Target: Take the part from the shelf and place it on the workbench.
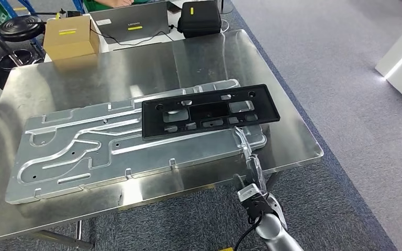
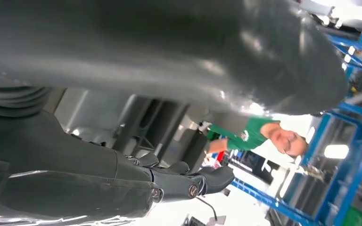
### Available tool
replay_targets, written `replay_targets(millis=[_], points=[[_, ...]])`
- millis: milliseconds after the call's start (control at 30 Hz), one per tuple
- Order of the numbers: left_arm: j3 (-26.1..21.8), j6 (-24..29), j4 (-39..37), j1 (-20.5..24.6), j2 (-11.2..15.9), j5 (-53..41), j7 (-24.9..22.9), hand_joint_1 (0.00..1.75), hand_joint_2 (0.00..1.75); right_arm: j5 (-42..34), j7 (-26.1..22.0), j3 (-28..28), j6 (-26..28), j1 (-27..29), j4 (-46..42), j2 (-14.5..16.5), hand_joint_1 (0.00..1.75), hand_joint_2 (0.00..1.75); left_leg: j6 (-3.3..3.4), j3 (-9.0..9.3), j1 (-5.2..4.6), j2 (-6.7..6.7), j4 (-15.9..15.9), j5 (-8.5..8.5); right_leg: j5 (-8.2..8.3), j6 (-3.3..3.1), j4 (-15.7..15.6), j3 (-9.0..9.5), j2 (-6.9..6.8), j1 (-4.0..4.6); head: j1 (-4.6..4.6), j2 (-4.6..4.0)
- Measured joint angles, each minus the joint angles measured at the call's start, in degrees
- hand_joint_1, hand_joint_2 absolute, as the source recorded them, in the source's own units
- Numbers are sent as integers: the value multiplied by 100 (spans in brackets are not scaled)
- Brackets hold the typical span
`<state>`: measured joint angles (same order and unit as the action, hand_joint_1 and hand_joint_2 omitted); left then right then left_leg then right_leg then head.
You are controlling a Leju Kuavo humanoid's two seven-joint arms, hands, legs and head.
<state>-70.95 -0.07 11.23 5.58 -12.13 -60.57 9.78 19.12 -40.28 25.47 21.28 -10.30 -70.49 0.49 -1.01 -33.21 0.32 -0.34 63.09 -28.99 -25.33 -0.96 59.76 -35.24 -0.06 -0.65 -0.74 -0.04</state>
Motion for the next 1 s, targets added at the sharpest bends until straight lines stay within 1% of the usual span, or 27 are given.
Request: replay_targets(millis=[33,67,133,167,200,233,267,333,367,400,433,467,500,533,567,600,633,667,700,733,767,833,867,900,933,967,1000], points=[[1,-14,0,10,0,-19,1,0,0,2,13,7,-22,81,-89,16,0,0,24,138,-10,-3,-273,92,9,22,5,-3,1,5,1,0],[1,-34,0,17,0,-44,1,0,0,19,39,8,-44,190,-176,39,0,0,49,199,-22,-7,-408,127,23,51,6,-7,-1,11,2,0],[2,-76,0,14,0,-94,-1,0,0,74,87,8,-67,429,-343,91,0,0,109,182,-37,-11,-453,172,66,127,-13,-11,-4,10,6,0],[2,-96,0,11,-1,-112,-1,0,0,102,104,8,-68,533,-417,110,0,0,148,176,-31,-2,-483,215,45,158,2,-23,-1,4,6,0],[2,-112,0,13,-1,-124,-2,0,0,124,109,5,-67,617,-491,121,0,0,192,163,-24,8,-519,261,-43,185,70,-53,5,1,9,0],[2,-125,0,19,-2,-133,-4,0,0,149,120,2,-69,691,-574,126,0,0,236,136,-16,20,-552,312,-219,205,241,-117,11,1,13,0],[2,-134,0,27,-2,-137,-10,0,0,174,144,-2,-77,758,-656,127,0,0,265,104,-20,29,-561,354,-460,216,504,-207,15,-8,15,0],[2,-140,0,33,-2,-140,-24,0,0,218,190,-8,-98,878,-790,132,0,0,300,-1,-44,38,-557,425,-926,241,1178,-402,14,-13,20,0],[2,-142,0,33,1,-140,-30,0,0,230,209,-14,-108,927,-839,137,0,0,302,-55,-55,42,-550,460,-1036,252,1417,-442,12,-19,20,0],[2,-142,0,34,4,-142,-32,0,0,243,219,-25,-118,978,-898,147,0,0,302,-117,-62,45,-537,498,-1031,261,1491,-393,11,-24,19,0],[2,-142,0,36,7,-144,-33,0,0,256,229,-39,-129,1022,-968,161,0,0,294,-184,-67,47,-515,535,-922,266,1365,-241,10,-29,19,0],[2,-142,0,38,10,-147,-34,0,0,269,249,-56,-145,1057,-1043,179,0,0,279,-250,-68,46,-487,569,-763,264,1044,13,9,-38,19,0],[2,-142,0,41,12,-154,-33,0,0,280,268,-72,-162,1083,-1122,202,0,0,257,-314,-72,43,-454,601,-667,256,620,309,9,-43,18,0],[2,-142,0,42,13,-162,-31,0,0,288,285,-83,-174,1102,-1187,225,0,0,228,-355,-74,41,-428,632,-608,235,271,545,15,-33,15,0],[2,-140,0,44,14,-172,-24,0,0,295,299,-100,-190,1125,-1256,253,0,0,194,-377,-76,38,-412,664,-595,207,22,695,22,-20,16,0],[3,-139,0,48,15,-181,-17,0,0,299,306,-119,-204,1150,-1315,276,0,0,161,-389,-72,38,-406,702,-607,175,-90,742,32,-1,20,0],[3,-138,0,50,15,-187,-11,0,0,304,313,-143,-231,1180,-1367,295,0,0,126,-391,-64,37,-415,746,-567,136,-93,724,39,25,23,0],[4,-134,0,48,16,-189,-5,0,0,308,321,-167,-264,1207,-1411,311,0,0,91,-401,-60,32,-424,785,-521,97,-116,692,38,24,28,0],[4,-131,0,47,17,-189,-3,0,0,312,329,-183,-301,1223,-1438,326,0,0,58,-430,-48,27,-407,761,-464,55,-129,651,29,19,29,0],[4,-123,0,43,18,-188,0,0,0,315,340,-199,-348,1236,-1466,351,0,0,24,-473,-40,22,-331,634,-396,12,-146,599,20,13,23,0],[4,-114,0,40,19,-186,5,0,0,313,353,-215,-391,1243,-1485,379,0,0,-8,-540,-30,18,-148,399,-322,-24,-161,529,12,-1,16,0],[4,-91,0,42,20,-178,25,0,0,289,379,-260,-482,1251,-1503,430,0,0,-56,-700,-13,19,497,-195,-183,-58,-156,357,3,4,3,0],[4,-79,0,44,20,-169,40,0,0,266,386,-287,-516,1254,-1494,440,0,0,-69,-745,-9,19,835,-370,-112,-59,-150,259,-4,8,2,0],[4,-68,0,45,20,-158,56,0,0,238,386,-316,-544,1256,-1478,444,0,0,-75,-729,-9,19,1058,-403,-42,-54,-142,156,-12,12,2,0],[4,-57,0,45,22,-149,73,0,0,207,384,-345,-563,1257,-1457,445,0,0,-77,-626,-9,19,1105,-310,26,-45,-130,50,-19,12,2,0],[4,-45,0,48,24,-142,88,0,0,175,382,-378,-575,1256,-1427,449,0,0,-75,-415,-9,19,947,-157,94,-32,-117,-55,-25,10,2,0],[5,-34,0,54,26,-140,104,0,0,137,385,-416,-575,1253,-1386,455,0,0,-69,-114,-9,19,614,-43,158,-14,-100,-142,-26,8,1,0]])
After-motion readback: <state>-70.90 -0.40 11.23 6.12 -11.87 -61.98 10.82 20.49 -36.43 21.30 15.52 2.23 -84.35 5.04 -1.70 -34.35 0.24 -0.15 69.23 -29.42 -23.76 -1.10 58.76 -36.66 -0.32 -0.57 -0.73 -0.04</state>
